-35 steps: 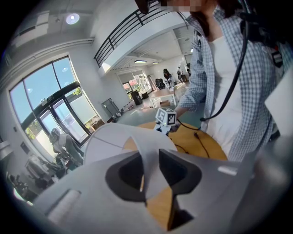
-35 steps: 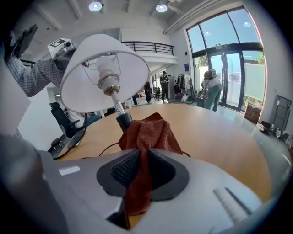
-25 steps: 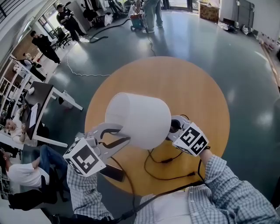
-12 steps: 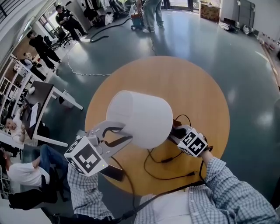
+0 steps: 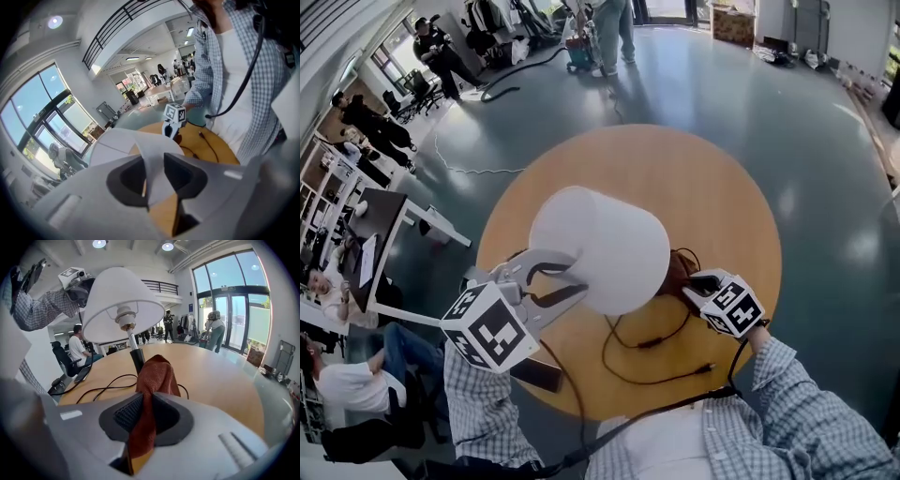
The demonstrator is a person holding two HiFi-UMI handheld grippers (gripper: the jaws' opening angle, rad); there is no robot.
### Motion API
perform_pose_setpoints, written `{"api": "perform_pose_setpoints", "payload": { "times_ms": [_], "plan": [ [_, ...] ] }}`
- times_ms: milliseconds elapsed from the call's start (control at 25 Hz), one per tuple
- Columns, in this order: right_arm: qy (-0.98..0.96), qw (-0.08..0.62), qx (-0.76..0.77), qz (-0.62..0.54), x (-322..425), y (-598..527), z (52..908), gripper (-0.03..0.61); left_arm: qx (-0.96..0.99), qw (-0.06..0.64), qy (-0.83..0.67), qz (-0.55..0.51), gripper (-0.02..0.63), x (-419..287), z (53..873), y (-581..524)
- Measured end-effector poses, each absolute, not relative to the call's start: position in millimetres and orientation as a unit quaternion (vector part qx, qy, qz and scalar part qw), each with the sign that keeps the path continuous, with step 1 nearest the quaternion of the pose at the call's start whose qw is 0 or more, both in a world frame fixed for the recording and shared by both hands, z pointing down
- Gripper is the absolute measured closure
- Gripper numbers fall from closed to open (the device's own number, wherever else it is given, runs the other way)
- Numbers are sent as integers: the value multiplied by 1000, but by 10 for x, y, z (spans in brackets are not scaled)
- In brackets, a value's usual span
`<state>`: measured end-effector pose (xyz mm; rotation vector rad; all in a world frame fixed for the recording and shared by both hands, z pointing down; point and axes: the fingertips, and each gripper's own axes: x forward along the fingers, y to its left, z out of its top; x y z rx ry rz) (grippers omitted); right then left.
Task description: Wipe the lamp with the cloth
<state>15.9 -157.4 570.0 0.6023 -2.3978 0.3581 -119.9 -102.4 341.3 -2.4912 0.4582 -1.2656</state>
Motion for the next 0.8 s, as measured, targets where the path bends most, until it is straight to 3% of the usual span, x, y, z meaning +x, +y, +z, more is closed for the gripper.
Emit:
{"api": "perform_pose_setpoints", "payload": {
  "times_ms": [360,800],
  "plan": [
    [-894,308,282,160,800,-1364,5622,517,-840,209,102,-490,489,-790,3387,-1096],
    [-862,362,296,193,1068,-1226,5999,517,-802,265,43,-533,480,-348,3434,-987]
  ]
}}
